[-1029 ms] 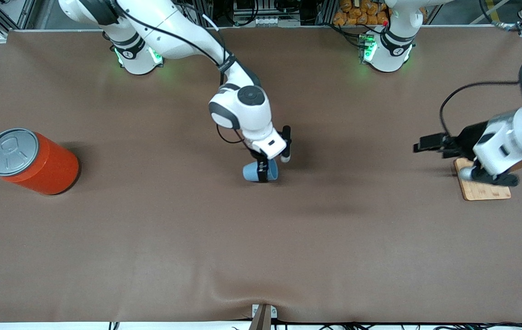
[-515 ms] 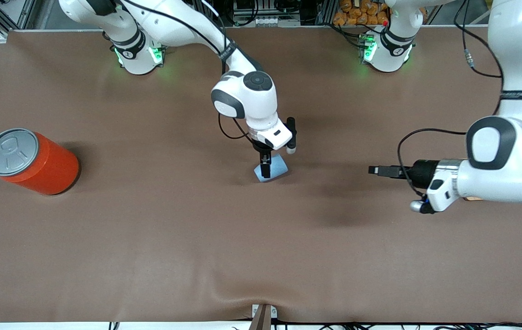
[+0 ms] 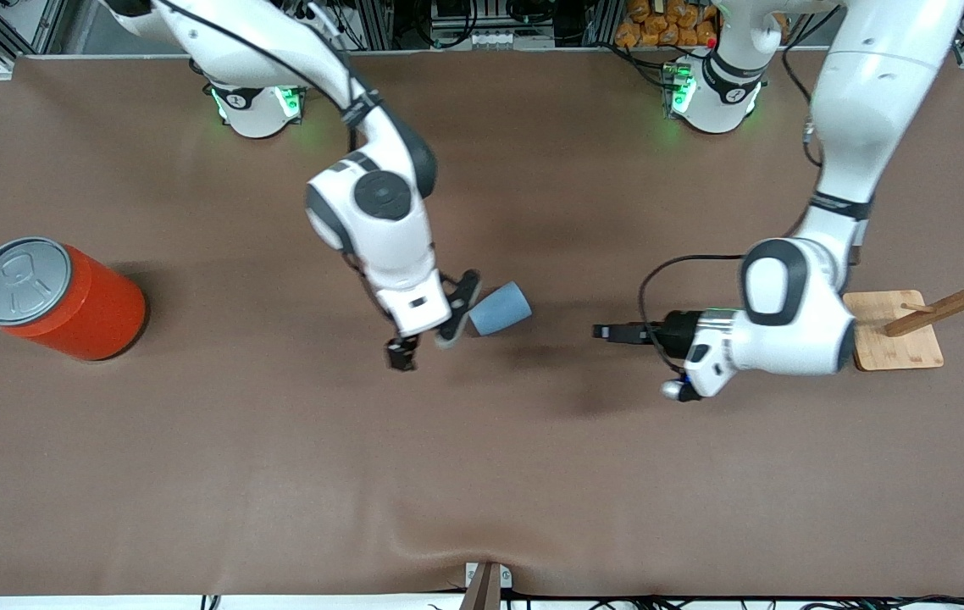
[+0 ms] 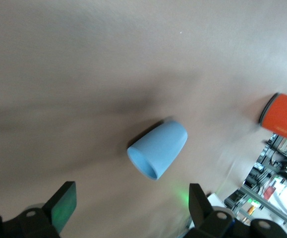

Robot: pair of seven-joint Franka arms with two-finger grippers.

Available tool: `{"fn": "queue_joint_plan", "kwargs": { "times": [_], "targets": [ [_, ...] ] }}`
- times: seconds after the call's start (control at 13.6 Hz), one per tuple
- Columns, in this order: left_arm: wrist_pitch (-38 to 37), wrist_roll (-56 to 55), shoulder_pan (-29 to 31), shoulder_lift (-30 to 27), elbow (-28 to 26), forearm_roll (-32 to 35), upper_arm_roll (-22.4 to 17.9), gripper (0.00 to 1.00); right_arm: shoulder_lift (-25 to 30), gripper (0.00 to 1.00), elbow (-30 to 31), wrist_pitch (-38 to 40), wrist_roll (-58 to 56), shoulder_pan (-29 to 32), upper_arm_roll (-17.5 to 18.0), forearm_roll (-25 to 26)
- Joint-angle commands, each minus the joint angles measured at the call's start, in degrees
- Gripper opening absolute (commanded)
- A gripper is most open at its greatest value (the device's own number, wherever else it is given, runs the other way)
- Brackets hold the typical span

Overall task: Flip cup
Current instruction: 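Tilt the cup sideways with the right gripper while the left gripper approaches, then grasp the cup rim with the left gripper while the right gripper releases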

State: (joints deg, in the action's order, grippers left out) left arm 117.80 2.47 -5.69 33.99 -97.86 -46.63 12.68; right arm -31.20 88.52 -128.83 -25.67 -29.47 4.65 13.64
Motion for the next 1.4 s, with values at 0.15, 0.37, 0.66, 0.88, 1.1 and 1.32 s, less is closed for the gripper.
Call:
{"fn": "queue_joint_plan", "kwargs": {
  "times": [0.15,0.37,0.66,0.88,1.1,1.32],
  "targets": [
    [4.1,0.0,-1.3,-4.5,-10.3,-8.0,-0.1,1.0,1.7,1.0,-1.8,6.0,14.6,7.3,1.0,-1.0],
    [8.0,0.1,-2.7,-5.6,-14.8,-14.8,0.6,1.0,1.9,1.0,-1.5,6.2,27.9,10.1,0.6,-0.4],
    [17.2,0.3,-3.4,-5.8,-17.5,-22.5,5.1,1.0,2.8,1.0,-1.7,13.7,38.0,14.8,0.6,-0.9],
    [19.4,0.5,-3.3,-6.0,-18.8,-26.8,7.3,1.0,2.9,1.0,-1.5,18.0,41.9,19.4,0.6,-3.5],
    [21.0,1.0,-3.3,-6.0,-19.7,-29.0,8.4,1.0,2.8,1.0,-0.5,21.8,42.4,25.5,0.7,-10.4],
    [23.0,1.1,-3.4,-5.8,-20.1,-31.2,9.6,1.0,3.3,1.0,0.0,30.4,41.2,30.2,0.9,-12.8]
  ]
}}
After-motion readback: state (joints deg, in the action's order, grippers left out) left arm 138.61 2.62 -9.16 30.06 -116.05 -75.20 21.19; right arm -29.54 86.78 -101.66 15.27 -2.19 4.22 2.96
